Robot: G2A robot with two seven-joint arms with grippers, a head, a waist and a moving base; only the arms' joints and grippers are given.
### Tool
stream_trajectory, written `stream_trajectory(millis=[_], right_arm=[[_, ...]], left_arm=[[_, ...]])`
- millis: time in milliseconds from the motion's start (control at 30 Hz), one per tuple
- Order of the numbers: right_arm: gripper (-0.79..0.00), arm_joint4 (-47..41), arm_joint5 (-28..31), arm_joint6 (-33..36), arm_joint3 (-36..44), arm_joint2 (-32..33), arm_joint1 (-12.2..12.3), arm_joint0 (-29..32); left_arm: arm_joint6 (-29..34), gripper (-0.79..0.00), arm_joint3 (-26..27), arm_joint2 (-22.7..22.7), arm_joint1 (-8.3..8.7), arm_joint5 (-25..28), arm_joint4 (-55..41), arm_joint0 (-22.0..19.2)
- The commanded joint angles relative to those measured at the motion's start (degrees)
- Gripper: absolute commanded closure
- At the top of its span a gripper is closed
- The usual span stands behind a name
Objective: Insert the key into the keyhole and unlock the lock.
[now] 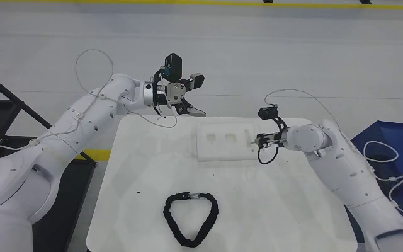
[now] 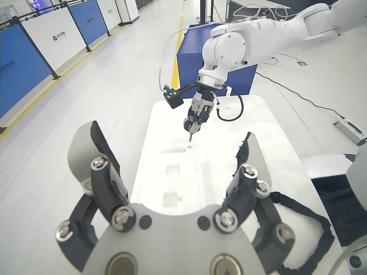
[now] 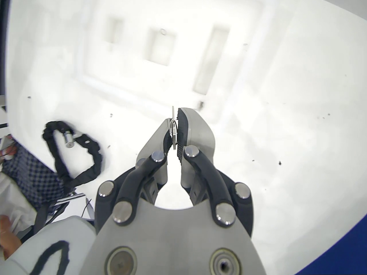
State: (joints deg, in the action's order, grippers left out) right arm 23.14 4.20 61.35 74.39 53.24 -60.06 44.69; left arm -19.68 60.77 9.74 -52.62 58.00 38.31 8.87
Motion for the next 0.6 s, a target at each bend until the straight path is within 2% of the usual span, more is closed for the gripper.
stream_trajectory(millis=[0, 333, 567], right_arm=[[0.0, -1.06, 0.58, 1.47, 2.09, 2.04, 0.59, 0.74], [0.0, -12.03, 3.43, 8.55, 12.84, 14.14, 3.56, 6.46], [0.0, -19.44, 3.66, 10.5, 19.63, 22.1, 5.11, 10.75]], left_arm=[[0.0, -0.785, 0.0, 0.0, 0.0, 0.0, 0.0, 0.0], [0.0, -0.785, 0.0, 0.0, 0.0, 0.0, 0.0, 0.0], [0.0, -0.785, 0.0, 0.0, 0.0, 0.0, 0.0, 0.0]])
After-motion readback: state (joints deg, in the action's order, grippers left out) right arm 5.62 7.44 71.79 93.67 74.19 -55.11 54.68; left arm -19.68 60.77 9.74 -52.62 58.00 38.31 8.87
